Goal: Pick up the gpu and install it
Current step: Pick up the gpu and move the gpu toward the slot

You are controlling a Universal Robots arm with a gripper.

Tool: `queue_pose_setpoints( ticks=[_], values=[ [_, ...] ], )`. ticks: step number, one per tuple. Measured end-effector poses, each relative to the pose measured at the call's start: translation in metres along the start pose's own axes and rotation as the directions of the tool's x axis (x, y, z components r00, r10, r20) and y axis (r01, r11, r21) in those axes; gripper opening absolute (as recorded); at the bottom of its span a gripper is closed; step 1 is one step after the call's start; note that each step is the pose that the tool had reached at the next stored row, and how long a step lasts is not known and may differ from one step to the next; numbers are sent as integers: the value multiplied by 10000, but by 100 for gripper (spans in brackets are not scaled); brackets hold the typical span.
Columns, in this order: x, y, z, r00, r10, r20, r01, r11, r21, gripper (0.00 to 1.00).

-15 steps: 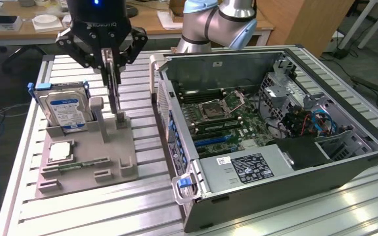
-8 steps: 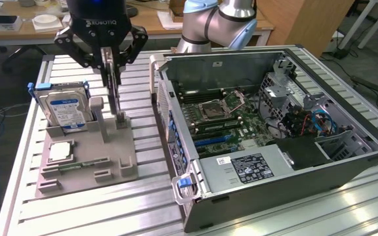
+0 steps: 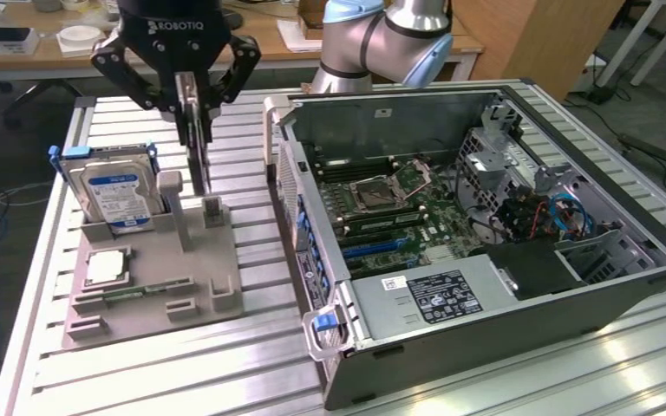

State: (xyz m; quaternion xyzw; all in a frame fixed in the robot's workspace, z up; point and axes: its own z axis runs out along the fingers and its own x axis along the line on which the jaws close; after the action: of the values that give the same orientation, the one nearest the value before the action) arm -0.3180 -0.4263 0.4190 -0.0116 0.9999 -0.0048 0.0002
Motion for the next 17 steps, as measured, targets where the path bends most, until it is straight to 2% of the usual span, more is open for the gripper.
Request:
queue_pose_setpoints(
  ticks=[12,14,17],
  values=[
    [1,-4,-358,10000,0,0,0,10000,0,27],
    [0,-4,-398,10000,0,0,0,10000,1,27],
    [0,-4,-401,10000,0,2,0,10000,-6,27]
  ],
)
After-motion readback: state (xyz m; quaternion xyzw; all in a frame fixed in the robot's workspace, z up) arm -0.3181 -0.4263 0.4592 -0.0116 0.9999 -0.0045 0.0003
